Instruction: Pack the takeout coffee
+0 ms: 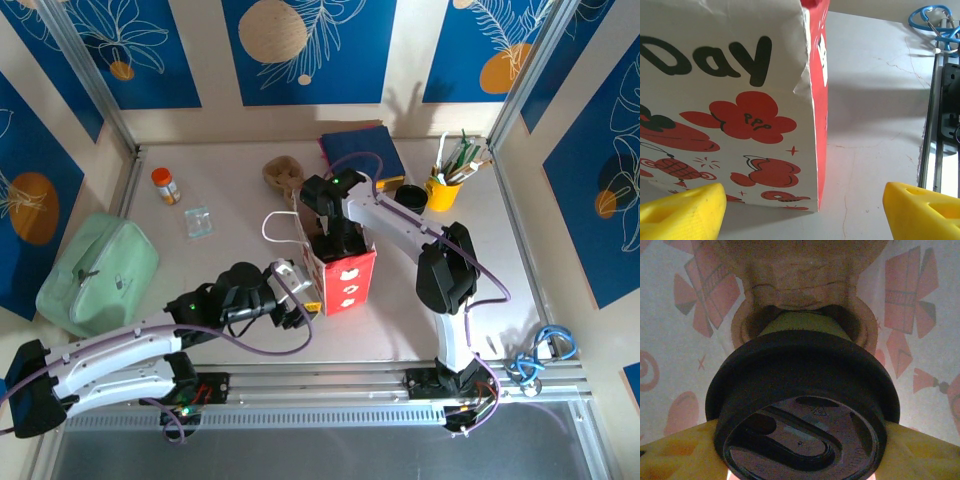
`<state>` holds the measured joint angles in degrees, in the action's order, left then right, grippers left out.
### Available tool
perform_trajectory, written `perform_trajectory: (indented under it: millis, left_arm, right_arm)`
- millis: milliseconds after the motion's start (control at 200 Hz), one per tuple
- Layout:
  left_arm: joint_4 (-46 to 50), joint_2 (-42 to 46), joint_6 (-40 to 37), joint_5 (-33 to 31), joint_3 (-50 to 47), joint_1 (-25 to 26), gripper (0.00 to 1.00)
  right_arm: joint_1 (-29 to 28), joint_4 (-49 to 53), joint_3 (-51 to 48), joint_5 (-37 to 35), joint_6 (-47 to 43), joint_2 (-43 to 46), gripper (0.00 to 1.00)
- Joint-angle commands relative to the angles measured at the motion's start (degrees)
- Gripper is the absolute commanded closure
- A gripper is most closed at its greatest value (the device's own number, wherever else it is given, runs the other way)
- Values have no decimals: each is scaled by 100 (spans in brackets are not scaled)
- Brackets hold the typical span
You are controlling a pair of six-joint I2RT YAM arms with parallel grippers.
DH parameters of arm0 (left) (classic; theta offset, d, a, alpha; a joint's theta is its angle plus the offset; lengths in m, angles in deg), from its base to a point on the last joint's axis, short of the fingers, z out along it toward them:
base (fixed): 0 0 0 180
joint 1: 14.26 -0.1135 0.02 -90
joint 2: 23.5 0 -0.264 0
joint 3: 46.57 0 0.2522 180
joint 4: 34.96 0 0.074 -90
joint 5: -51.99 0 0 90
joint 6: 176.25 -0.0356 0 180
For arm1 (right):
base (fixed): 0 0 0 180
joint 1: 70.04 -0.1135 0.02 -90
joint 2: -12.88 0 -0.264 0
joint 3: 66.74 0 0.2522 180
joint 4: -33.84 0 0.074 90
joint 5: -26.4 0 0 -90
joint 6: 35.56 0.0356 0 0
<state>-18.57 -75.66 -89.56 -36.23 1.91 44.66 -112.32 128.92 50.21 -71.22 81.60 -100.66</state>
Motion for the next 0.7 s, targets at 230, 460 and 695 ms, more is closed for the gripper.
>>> perform_trajectory:
  millis: [230, 460, 695]
  left_arm:
    - [53, 76, 33, -58, -54, 41, 18]
    - [92, 60, 23, -61, -26, 41, 18]
    - [85, 59, 23, -73, -32, 40, 18]
  right_arm:
    - [32, -241, -99, 76, -66, -442, 37]
    - [10, -181, 40, -55, -118, -292, 33]
    - [10, -55, 186, -123, -105, -137, 21]
